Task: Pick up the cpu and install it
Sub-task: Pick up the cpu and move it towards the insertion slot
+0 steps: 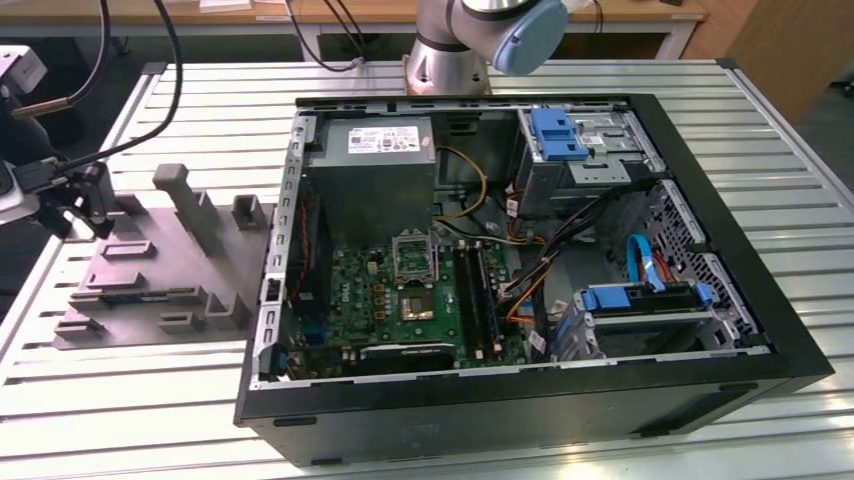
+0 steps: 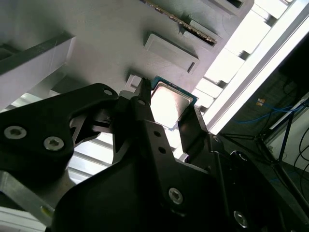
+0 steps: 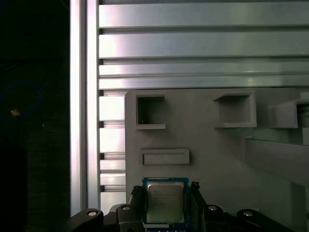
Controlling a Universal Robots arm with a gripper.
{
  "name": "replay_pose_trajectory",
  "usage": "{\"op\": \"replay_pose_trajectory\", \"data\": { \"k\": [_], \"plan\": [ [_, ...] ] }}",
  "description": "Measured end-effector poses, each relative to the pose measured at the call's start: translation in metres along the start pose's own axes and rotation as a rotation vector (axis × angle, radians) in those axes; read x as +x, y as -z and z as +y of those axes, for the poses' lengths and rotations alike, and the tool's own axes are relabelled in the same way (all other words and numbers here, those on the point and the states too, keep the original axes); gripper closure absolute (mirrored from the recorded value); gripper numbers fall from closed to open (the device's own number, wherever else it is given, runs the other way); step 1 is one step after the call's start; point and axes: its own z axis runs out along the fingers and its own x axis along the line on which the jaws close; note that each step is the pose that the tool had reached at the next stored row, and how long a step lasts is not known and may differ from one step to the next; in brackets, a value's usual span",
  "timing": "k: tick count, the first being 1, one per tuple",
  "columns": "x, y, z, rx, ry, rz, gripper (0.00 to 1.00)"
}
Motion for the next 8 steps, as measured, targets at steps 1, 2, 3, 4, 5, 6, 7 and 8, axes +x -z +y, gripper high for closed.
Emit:
{"op": "replay_pose_trajectory", "data": {
  "k": [1, 2, 3, 4, 5, 6, 7, 8],
  "plan": [
    [0.0000, 0.0003, 0.0000, 0.0000, 0.000, 0.0000, 0.53],
    [0.0000, 0.0006, 0.0000, 0.0000, 0.000, 0.0001, 0.53],
    [0.0000, 0.0008, 0.0000, 0.0000, 0.000, 0.0001, 0.53],
    [0.0000, 0.0011, 0.0001, 0.0000, 0.000, 0.0000, 0.53],
    [0.0000, 0.0014, 0.0001, 0.0001, 0.000, 0.0001, 0.53],
    [0.0000, 0.0016, 0.0001, 0.0000, 0.000, 0.0001, 0.53],
    [0.0000, 0.0018, 0.0001, 0.0000, 0.000, 0.0001, 0.53],
    [0.0000, 0.0021, 0.0001, 0.0000, 0.000, 0.0001, 0.53]
  ]
}}
